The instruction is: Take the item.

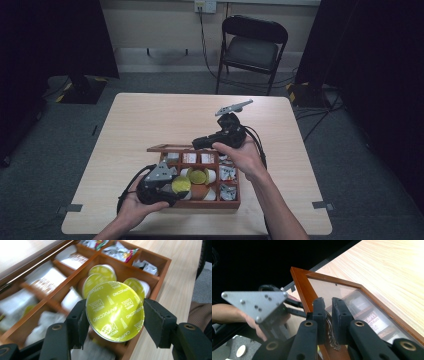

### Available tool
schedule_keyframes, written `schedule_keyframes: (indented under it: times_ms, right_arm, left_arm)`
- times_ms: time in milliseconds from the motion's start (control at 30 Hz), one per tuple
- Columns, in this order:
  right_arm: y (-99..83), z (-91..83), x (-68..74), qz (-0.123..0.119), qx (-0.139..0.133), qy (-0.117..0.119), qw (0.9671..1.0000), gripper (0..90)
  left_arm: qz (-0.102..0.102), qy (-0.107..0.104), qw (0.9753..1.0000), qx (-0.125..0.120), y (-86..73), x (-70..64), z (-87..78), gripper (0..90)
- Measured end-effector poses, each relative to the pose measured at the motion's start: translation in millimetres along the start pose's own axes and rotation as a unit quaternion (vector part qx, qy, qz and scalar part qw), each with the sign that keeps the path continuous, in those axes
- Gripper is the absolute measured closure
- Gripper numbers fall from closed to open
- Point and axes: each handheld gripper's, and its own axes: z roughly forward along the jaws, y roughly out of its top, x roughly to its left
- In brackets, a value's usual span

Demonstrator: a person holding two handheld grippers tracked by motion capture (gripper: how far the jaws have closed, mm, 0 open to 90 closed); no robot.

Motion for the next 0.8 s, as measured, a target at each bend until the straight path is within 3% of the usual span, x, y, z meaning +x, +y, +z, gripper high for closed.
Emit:
schedule_keyframes:
  times_ms: [333, 567, 800]
  right_arm:
    - [-0.8, 0.3, 0.4, 0.0, 0.0, 0.0, 1.0, 81.8]
    - [-0.7, 0.2, 0.5, -0.001, -0.001, -0.001, 1.0, 81.9]
    - [-1.2, 0.3, 0.8, 0.0, -0.001, -0.001, 1.0, 81.9]
  left_arm:
    - [-0.028, 0.019, 0.9991, -0.024, -15.7, 17.2, -26.4, 40.2]
    - [-0.049, 0.038, 0.997, -0.047, -19.1, 34.0, -43.7, 40.3]
    - [-0.065, 0.055, 0.9951, -0.05, -26.0, 48.5, -52.1, 40.2]
